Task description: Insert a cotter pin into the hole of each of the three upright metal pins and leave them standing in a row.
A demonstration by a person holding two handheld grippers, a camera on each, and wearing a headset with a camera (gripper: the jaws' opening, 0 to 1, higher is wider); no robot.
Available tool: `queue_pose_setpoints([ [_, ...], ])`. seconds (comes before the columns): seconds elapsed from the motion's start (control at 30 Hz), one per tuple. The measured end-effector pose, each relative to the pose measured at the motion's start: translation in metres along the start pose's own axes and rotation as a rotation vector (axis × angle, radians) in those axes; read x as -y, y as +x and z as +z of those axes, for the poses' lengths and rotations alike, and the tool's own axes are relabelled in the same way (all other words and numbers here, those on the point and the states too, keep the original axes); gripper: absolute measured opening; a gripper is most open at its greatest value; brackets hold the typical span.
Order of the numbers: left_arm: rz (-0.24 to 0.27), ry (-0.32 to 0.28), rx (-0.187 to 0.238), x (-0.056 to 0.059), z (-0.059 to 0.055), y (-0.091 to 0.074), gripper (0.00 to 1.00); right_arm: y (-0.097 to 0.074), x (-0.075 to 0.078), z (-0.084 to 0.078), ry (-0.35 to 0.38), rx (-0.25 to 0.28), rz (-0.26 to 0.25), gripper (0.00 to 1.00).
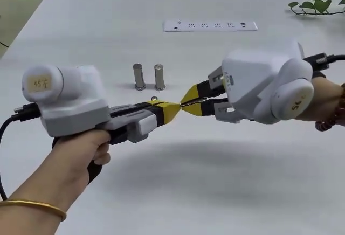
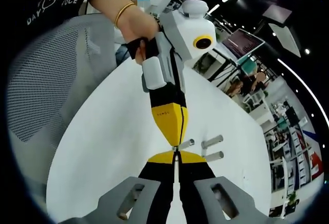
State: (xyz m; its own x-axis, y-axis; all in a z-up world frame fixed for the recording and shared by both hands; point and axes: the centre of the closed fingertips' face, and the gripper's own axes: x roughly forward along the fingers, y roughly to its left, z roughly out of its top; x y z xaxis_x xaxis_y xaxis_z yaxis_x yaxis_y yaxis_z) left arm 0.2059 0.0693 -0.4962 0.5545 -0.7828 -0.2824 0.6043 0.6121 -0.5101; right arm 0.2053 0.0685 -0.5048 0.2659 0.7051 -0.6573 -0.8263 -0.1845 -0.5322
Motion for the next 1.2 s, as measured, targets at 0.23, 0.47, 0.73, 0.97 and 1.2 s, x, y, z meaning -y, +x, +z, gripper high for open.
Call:
queue_pose_setpoints([
  [0.23,-0.008,0.047,-0.009,0.000,-0.001,-0.001,0.00,0.000,-0.002,0.001,-0.010,0.001,-0.003,0.00],
  [0.47,-0.008,0.114,0.000,0.002,-0.001,-0.001,0.00,-0.001,-0.001,0.002,0.036,0.011,-0.013,0.00],
  [0.73,-0.019,0.142,-0.004,0.002,-0.003,-0.002,0.00,-0.001,-0.004,0.000,0.108,0.030,0.001,0.01],
  [0.97,0.001,0.276,-0.019,-0.005,-0.006,-0.008,0.00,-0.002,-0.001,-0.008,0.328,0.073,-0.002,0.04],
  [1.2,-0.043,0.367,-0.004,0.001,-0.008,-0.011,0.00,-0.003,-0.004,-0.010,0.590,0.165,0.066,0.06],
])
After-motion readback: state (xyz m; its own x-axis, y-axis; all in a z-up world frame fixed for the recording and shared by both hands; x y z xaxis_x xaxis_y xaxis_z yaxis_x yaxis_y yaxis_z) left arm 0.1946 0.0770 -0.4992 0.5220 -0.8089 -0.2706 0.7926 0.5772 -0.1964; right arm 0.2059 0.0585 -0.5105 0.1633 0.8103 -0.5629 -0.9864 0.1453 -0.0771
